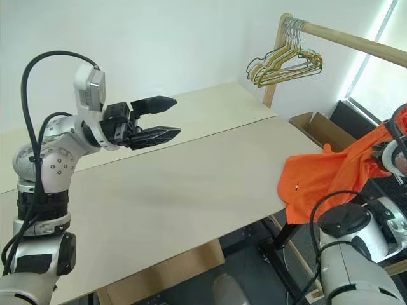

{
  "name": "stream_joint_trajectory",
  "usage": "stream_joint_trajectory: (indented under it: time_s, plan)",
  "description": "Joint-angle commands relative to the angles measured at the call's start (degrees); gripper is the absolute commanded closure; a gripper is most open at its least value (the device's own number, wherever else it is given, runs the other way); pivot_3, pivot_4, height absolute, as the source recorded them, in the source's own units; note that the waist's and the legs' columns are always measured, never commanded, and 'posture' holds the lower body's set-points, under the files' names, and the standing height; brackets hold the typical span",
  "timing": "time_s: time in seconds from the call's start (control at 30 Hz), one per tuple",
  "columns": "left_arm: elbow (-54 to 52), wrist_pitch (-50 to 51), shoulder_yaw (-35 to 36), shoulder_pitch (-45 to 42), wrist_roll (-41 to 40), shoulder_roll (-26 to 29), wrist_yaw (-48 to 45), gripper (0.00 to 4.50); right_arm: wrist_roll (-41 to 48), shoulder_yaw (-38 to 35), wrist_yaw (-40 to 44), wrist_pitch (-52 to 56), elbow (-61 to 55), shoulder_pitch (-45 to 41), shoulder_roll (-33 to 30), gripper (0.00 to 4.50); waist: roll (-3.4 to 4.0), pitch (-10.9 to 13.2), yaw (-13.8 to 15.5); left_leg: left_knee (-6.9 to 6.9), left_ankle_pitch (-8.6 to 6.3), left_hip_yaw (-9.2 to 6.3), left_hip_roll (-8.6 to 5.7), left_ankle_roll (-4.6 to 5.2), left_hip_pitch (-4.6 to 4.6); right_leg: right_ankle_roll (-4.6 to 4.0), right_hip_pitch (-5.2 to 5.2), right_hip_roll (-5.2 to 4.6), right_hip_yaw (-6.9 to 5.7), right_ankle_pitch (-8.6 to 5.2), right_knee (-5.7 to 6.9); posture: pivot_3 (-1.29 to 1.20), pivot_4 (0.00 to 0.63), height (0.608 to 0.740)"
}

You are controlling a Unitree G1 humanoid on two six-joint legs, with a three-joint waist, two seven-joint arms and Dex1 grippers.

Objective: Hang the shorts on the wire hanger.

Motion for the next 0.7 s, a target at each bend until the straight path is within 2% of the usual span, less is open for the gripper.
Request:
stream_joint_trajectory:
  time_s: [0.03,0.23,0.5,0.7]
  plan:
    - [-1.5,-0.5,0.7,-0.6,-0.5,1.2,0.2,0.04,-3.9,-2.7,-0.1,0.4,0.5,-3.2,-1.6,4.5,0.0,0.0,0.0,-0.05,-0.01,0.03,0.0,0.01,0.15,0.03,0.15,-0.01,0.01,-0.02,-0.07,-0.42,0.022,0.74]
    - [-3.5,0.3,0.3,0.6,-1.1,1.2,0.8,0.04,-12.7,-5.5,3.0,0.3,2.1,-3.7,-2.7,4.5,0.0,0.0,0.2,-0.1,-0.01,0.04,0.0,0.02,0.23,0.06,0.24,0.0,0.01,-0.04,-0.16,-0.42,0.023,0.74]
    - [-3.7,0.6,0.0,0.4,-1.6,1.6,1.3,0.04,-20.9,-4.9,9.7,-3.3,6.7,-2.8,-6.1,4.5,0.0,0.0,0.2,-0.11,-0.02,0.09,-0.01,0.04,0.26,0.06,0.3,0.0,0.03,-0.04,-0.24,-0.42,0.019,0.74]
    - [-4.2,1.1,-0.1,0.5,-2.2,1.7,1.5,0.04,-26.4,-4.1,12.1,-3.7,6.3,-1.5,-4.9,4.5,-0.01,0.0,0.2,-0.12,-0.07,0.08,0.01,0.1,0.48,0.07,0.65,0.0,-0.03,-0.04,-0.42,-0.41,0.017,0.74]
